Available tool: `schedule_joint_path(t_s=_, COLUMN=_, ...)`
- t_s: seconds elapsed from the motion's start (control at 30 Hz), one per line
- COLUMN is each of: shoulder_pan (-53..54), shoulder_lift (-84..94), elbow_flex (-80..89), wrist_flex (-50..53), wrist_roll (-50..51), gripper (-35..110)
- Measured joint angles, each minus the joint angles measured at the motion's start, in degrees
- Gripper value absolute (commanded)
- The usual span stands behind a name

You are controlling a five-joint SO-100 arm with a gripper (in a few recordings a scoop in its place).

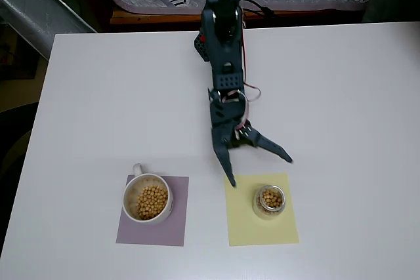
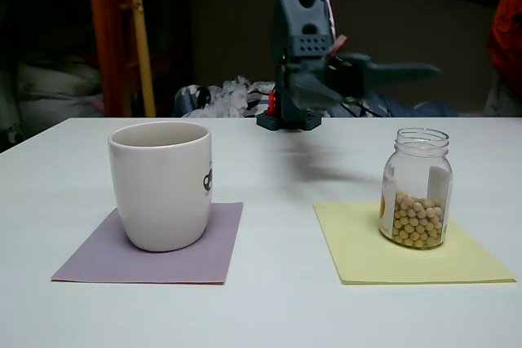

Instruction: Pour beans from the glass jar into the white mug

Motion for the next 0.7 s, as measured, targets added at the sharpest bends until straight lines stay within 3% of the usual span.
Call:
schedule_joint_path(t_s=0.33, shoulder_pan=4.7, shoulder_lift=28.5, elbow_flex=25.4, wrist_flex=-0.4, wrist_roll=18.6, gripper=24)
schedule_joint_path(t_s=0.43, shoulder_pan=4.7, shoulder_lift=39.0, elbow_flex=33.1, wrist_flex=3.7, wrist_roll=24.3, gripper=24)
schedule_joint_path(t_s=0.57, shoulder_pan=5.2, shoulder_lift=58.8, elbow_flex=41.0, wrist_flex=20.7, wrist_roll=32.3, gripper=26)
schedule_joint_path(t_s=0.7, shoulder_pan=6.7, shoulder_lift=84.5, elbow_flex=41.7, wrist_flex=48.8, wrist_roll=41.9, gripper=20)
